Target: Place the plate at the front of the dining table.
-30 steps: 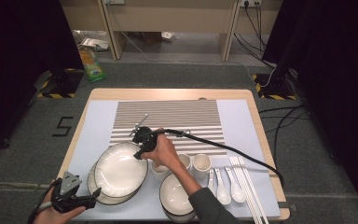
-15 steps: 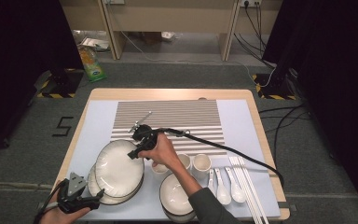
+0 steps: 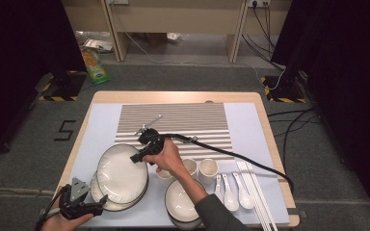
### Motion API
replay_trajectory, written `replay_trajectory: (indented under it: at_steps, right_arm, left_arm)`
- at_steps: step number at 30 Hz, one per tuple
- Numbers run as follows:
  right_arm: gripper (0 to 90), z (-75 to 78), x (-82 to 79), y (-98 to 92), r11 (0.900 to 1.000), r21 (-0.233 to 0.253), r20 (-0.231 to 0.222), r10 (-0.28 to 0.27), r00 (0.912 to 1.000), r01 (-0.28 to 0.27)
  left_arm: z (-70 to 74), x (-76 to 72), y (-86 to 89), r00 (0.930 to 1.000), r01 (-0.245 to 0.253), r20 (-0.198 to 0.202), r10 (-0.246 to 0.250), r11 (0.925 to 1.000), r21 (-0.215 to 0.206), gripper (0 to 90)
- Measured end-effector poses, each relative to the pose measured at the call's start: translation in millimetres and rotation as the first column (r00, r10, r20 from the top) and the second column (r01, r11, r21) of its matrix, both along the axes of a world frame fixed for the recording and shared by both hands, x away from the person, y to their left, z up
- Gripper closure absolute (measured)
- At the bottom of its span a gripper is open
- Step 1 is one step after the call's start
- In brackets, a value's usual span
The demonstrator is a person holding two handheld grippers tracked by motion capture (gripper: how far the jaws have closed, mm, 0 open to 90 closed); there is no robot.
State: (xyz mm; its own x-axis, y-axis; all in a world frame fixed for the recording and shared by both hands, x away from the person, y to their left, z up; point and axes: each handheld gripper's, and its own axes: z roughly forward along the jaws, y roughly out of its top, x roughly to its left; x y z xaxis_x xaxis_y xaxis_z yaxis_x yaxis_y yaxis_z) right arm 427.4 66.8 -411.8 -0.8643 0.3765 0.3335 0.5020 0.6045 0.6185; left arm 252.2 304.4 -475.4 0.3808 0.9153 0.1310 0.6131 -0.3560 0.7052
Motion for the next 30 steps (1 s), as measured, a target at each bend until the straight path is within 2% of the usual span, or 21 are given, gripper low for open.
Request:
replay_trajectory:
  at_steps: [4,8,11,14,17,23,30]
  right_arm:
    - [74.7,-0.3,-0.9,-0.9,1.000,0.005,-0.006,-0.015,0.9999,0.015]
    - [78.0,1.0,-2.1,-0.2,0.998,0.049,-0.011,-0.034,0.9993,0.035]
    - [79.8,3.3,-2.0,0.0,0.996,0.080,-0.020,-0.045,0.9988,0.046]
    - [80.2,3.2,-1.9,0.2,0.994,0.083,-0.028,-0.065,0.9975,0.067]
    - [80.3,2.4,-1.0,0.9,0.994,0.088,-0.022,-0.070,0.9973,0.071]
    - [80.3,3.1,2.0,0.8,0.993,0.087,-0.023,-0.082,0.9964,0.083]
    - [80.5,7.9,6.0,-0.6,0.990,0.097,-0.044,-0.096,0.9944,0.100]
  left_arm:
    - [0.1,-0.3,-0.7,1.0000,0.002,0.001,-0.002,1.0000,0.003,10.4]
    - [0.2,-0.8,-2.0,0.9999,0.011,0.001,-0.011,0.9999,0.005,10.4]
    - [-0.5,-1.3,-3.0,0.9998,0.018,0.005,-0.018,0.9998,-0.011,13.1]
    - [1.4,-2.2,-3.0,0.9996,0.028,0.004,-0.028,0.9996,0.008,16.0]
    - [5.0,-2.6,1.6,0.9996,0.028,0.003,-0.028,0.9992,-0.029,16.3]
    - [14.7,-3.0,17.8,0.9994,-0.012,0.032,0.014,0.9986,-0.052,16.3]
    - [22.0,-3.0,34.4,0.9977,-0.053,0.040,0.056,0.9959,-0.074,16.3]
